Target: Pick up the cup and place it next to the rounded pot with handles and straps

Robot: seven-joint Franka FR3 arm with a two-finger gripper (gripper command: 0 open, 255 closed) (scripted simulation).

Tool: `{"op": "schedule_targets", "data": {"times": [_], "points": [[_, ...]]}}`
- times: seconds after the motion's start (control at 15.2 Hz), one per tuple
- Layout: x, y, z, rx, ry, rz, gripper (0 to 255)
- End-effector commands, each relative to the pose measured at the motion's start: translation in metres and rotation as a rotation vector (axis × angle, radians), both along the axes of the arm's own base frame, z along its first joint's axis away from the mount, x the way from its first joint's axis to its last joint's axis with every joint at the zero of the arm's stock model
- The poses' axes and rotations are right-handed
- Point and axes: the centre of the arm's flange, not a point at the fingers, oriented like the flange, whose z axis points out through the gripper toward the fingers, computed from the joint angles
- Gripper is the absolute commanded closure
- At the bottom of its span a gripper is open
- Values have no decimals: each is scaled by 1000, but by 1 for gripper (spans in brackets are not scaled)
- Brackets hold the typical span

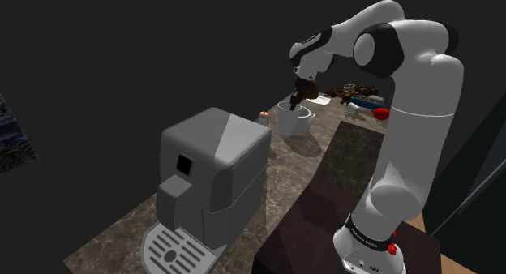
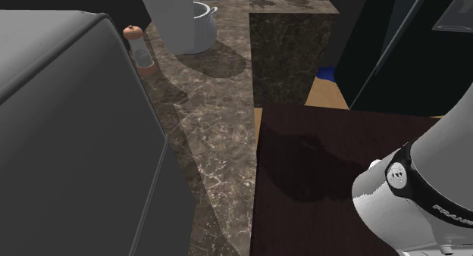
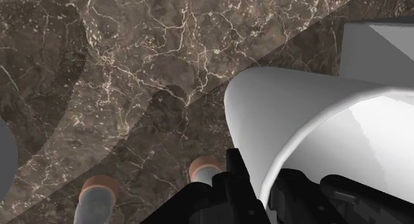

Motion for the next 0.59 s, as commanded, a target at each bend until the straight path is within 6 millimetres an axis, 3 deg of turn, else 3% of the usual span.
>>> {"op": "schedule_targets", "data": {"times": [0.0,0.53], "points": [[8,-27,-1,1,-2,3,255],[51,-128,-1,1,-2,3,255]]}}
